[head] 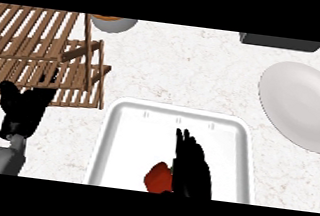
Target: Pick the bell pepper from the tray and place it in the plate
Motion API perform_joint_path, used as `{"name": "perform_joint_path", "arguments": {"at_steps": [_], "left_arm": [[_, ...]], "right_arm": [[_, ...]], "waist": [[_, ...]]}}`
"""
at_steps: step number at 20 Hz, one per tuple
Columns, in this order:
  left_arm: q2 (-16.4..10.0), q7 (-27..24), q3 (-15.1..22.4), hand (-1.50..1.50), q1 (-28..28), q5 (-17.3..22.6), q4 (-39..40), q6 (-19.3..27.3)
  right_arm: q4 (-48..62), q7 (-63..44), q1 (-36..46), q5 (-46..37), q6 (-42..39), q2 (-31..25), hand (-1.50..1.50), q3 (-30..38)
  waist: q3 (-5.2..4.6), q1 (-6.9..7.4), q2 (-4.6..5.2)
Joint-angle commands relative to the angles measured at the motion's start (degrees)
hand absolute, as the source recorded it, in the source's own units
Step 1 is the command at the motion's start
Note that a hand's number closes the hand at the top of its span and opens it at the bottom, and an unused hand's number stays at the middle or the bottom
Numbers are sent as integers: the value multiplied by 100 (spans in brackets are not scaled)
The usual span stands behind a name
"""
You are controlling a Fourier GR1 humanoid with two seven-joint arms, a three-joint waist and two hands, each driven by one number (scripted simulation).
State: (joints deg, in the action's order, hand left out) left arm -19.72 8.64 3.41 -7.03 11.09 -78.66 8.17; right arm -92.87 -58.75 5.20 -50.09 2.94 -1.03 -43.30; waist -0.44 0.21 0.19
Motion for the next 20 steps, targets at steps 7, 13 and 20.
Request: {"name": "perform_joint_path", "arguments": {"at_steps": [7, 13, 20], "left_arm": [[217, 160, 44, 0, -346, -233, -194, -69], [409, -79, -59, 0, -358, -381, 23, -67], [223, -191, -36, 0, -51, -282, -157, -264]], "right_arm": [[612, 443, 506, 486, -143, 98, 150, -168], [843, 535, 585, 480, 261, 97, 150, -158], [-416, 3928, 523, 1554, -1246, -1995, 150, -232]], "waist": [[46, 4, -17], [45, -6, -17], [57, 22, -21]]}}
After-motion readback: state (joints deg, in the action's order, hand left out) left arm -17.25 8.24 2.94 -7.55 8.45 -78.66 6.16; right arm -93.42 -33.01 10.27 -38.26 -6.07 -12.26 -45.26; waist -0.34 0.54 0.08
